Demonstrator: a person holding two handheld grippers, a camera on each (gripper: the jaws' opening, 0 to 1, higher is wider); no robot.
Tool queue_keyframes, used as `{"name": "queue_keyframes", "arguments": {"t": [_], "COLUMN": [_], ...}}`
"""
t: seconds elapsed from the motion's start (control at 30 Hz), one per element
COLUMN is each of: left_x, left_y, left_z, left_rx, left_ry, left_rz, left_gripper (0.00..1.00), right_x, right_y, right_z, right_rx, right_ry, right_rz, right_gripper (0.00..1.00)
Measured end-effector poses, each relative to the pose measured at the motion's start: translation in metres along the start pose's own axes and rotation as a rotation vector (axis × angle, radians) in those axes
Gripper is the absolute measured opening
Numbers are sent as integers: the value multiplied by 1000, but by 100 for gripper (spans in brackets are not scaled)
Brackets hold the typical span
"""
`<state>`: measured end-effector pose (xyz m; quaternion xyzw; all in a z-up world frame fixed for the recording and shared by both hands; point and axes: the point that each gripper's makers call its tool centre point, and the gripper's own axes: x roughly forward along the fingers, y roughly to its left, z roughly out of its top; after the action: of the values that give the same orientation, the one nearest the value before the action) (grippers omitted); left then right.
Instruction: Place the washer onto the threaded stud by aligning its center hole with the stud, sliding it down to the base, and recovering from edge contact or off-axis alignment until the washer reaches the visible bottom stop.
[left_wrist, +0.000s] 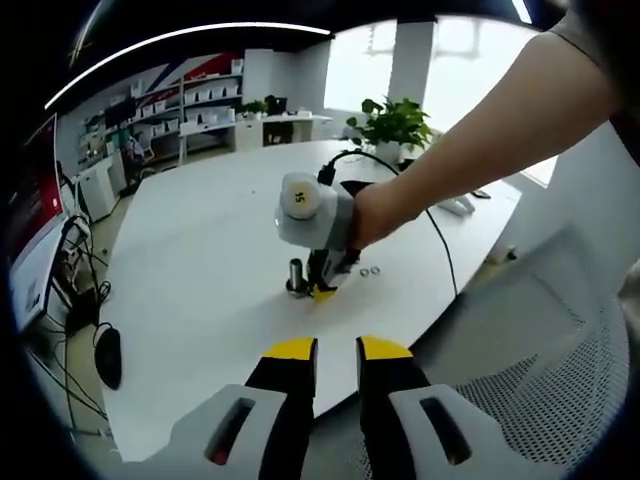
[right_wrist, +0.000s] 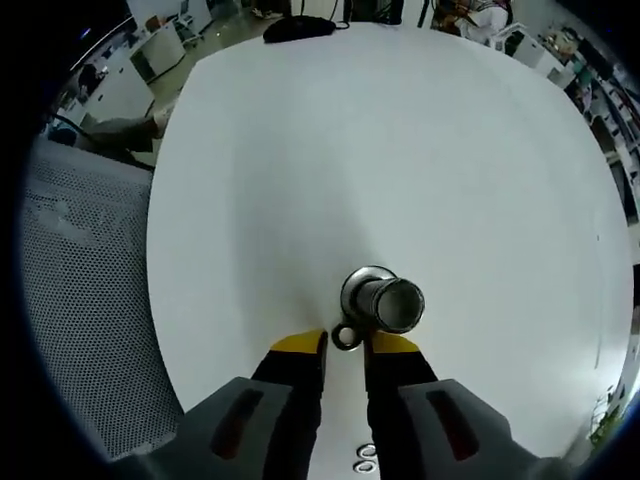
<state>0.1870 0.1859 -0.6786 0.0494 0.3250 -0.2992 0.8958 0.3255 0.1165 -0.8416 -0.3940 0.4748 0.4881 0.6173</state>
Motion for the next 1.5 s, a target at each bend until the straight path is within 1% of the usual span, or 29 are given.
{"name": "queue_keyframes", "arguments": {"t": [0.17, 0.33, 0.43, 0.5, 0.6, 0.73, 0.87, 0.97, 1.1, 1.27, 1.5], "left_x": [0, 0, 0, 0, 0, 0, 0, 0, 0, 1, 1], "left_y": [-1, -1, 0, 0, 0, -1, -2, -2, -3, -5, -6], "left_z": [0, 0, 0, 0, 0, 0, 1, 1, 2, 1, 2], "left_rx": [2, 4, 3, 4, 6, 7, 6, 5, 11, 13, 7], "left_ry": [4, 4, 2, 2, 1, 0, -5, -8, -10, -6, -11], "left_rz": [-2, -2, -1, -2, -3, -8, -9, -12, -18, -27, -35], "left_gripper": [13, 13, 13, 13, 13, 13, 13, 13, 13, 13, 14], "right_x": [0, 0, -1, 0, -2, -4, -5, -7, -9, -18, -37], "right_y": [0, 1, 3, 4, 7, 9, 10, 12, 15, 16, 6], "right_z": [0, 0, -1, -3, -6, -16, -22, -26, -32, -41, -52], "right_rx": [-17, -3, 0, -5, 16, 38, 65, 111, 135, 182, 228], "right_ry": [-1, 16, 37, 49, 59, 67, 59, 47, 44, 29, -12], "right_rz": [-8, -24, -40, -47, -45, -40, -52, -60, -68, -70, -95], "right_gripper": [15, 14, 14, 14, 14, 14, 14, 13, 13, 13, 13]}}
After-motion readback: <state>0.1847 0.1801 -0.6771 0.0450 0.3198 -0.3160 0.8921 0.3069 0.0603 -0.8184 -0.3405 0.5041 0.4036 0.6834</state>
